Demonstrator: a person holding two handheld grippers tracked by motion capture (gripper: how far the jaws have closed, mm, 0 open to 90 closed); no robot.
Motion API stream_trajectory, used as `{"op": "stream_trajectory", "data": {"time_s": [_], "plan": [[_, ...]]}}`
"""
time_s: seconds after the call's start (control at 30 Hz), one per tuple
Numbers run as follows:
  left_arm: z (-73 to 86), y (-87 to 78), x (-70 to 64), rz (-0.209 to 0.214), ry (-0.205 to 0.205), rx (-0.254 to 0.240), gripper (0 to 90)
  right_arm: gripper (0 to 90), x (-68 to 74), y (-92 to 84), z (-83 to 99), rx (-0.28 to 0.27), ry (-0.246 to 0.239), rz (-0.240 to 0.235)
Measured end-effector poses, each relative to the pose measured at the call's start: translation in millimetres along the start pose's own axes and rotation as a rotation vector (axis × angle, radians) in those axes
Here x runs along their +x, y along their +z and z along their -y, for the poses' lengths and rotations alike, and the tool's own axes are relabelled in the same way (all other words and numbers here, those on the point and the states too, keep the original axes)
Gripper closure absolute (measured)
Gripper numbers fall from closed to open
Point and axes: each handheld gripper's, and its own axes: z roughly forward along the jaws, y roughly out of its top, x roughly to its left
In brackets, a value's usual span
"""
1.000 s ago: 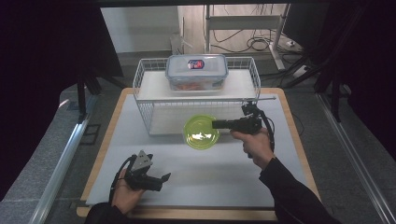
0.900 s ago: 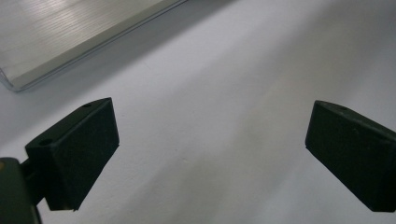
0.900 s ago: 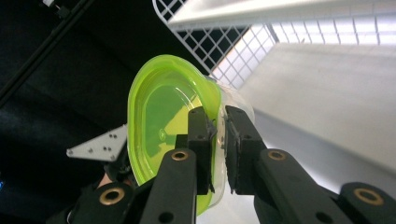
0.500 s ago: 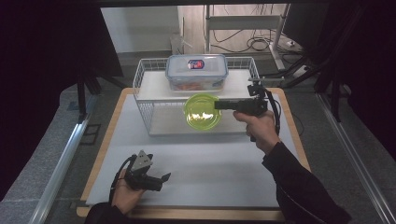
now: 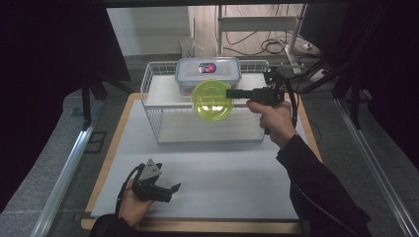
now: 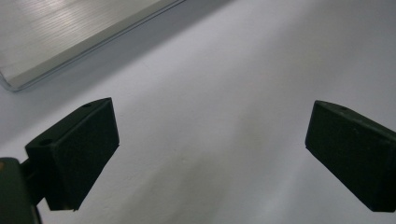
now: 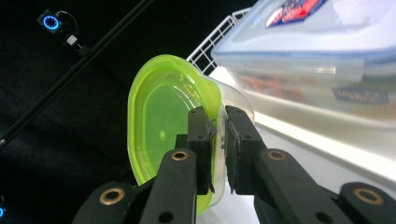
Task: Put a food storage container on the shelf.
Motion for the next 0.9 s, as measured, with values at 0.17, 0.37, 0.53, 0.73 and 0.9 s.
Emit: {"op": "stream_trajectory", "data": {"time_s": [0.17,0.37,0.53,0.73,0.9], "plan": [[0.0,-0.1,0.1,0.002,-0.001,0.001,2.6,81.8,3.1,1.3,-13.0,-0.012,0.0,0.011],[0.1,-0.1,0.3,0.004,-0.001,0.001,2.6,81.8,4.5,2.6,-30.8,-0.035,0.007,0.029],[0.1,0.0,0.3,0.006,-0.001,0.001,2.6,81.8,3.9,2.5,-45.3,-0.062,0.018,0.052],[0.2,0.2,0.3,0.009,-0.002,0.002,2.6,81.8,3.9,3.5,-60.9,-0.082,0.022,0.084],[0.1,0.3,0.3,0.01,-0.003,-0.002,2.6,81.8,3.9,5.5,-70.8,-0.095,0.027,0.1]]}}
